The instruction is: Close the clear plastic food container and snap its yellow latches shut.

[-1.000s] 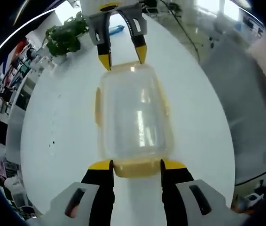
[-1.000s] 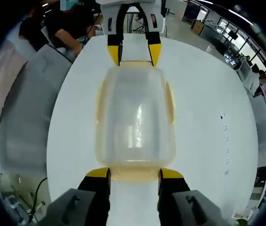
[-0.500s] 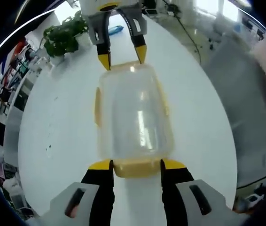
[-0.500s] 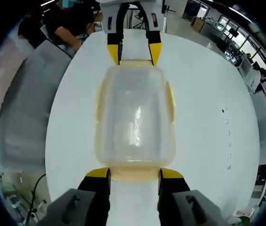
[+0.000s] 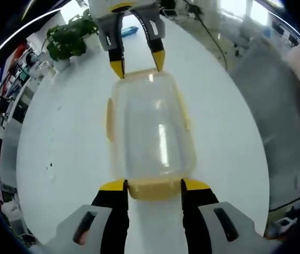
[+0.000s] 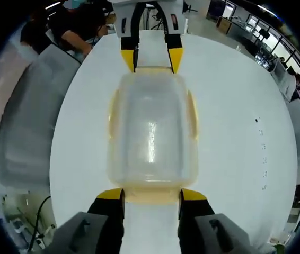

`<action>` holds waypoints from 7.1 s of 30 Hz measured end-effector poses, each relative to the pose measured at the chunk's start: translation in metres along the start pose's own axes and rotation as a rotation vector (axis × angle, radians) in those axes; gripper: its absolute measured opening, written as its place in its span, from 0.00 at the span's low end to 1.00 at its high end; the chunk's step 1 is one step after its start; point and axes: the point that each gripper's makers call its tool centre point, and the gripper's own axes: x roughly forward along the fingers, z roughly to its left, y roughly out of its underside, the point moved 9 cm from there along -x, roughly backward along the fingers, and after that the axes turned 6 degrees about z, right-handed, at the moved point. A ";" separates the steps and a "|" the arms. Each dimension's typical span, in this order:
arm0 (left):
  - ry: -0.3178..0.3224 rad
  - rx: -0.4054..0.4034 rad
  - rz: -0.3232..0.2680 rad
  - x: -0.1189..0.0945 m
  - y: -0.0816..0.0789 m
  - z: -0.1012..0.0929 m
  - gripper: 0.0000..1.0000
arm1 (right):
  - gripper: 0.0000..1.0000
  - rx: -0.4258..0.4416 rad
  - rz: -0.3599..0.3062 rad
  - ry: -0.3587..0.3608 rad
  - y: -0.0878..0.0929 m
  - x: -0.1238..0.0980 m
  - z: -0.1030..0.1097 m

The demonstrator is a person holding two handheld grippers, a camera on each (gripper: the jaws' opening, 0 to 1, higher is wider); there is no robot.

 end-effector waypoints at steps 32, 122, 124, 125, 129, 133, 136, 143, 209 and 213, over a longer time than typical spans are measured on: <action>0.005 -0.003 0.000 0.002 0.004 0.000 0.38 | 0.37 0.010 0.027 -0.014 0.006 0.006 -0.002; -0.007 -0.375 -0.310 0.012 -0.032 -0.004 0.33 | 0.43 0.099 -0.263 0.081 -0.055 0.005 -0.006; 0.003 -0.387 -0.316 0.012 -0.031 -0.003 0.34 | 0.44 0.108 -0.261 0.080 -0.054 0.005 -0.007; 0.008 -0.399 -0.321 0.012 -0.031 -0.004 0.34 | 0.44 0.107 -0.260 0.076 -0.054 0.006 -0.007; 0.020 -0.424 -0.332 0.012 -0.030 -0.002 0.35 | 0.46 0.102 -0.255 0.073 -0.055 0.006 -0.009; 0.078 -0.447 -0.372 0.013 -0.035 -0.008 0.48 | 0.45 0.088 -0.254 0.064 -0.055 0.006 -0.010; 0.009 -0.344 -0.314 0.014 -0.036 -0.009 0.49 | 0.45 0.081 -0.251 0.057 -0.056 0.005 -0.010; 0.004 -0.315 -0.299 0.016 -0.042 -0.015 0.54 | 0.47 0.074 -0.245 0.049 -0.057 0.005 -0.012; -0.299 -0.102 -0.182 0.039 -0.060 -0.039 0.49 | 0.54 0.125 -0.140 -0.372 -0.083 0.028 -0.048; -0.298 -0.107 -0.187 0.038 -0.059 -0.039 0.49 | 0.54 0.125 -0.155 -0.369 -0.079 0.028 -0.047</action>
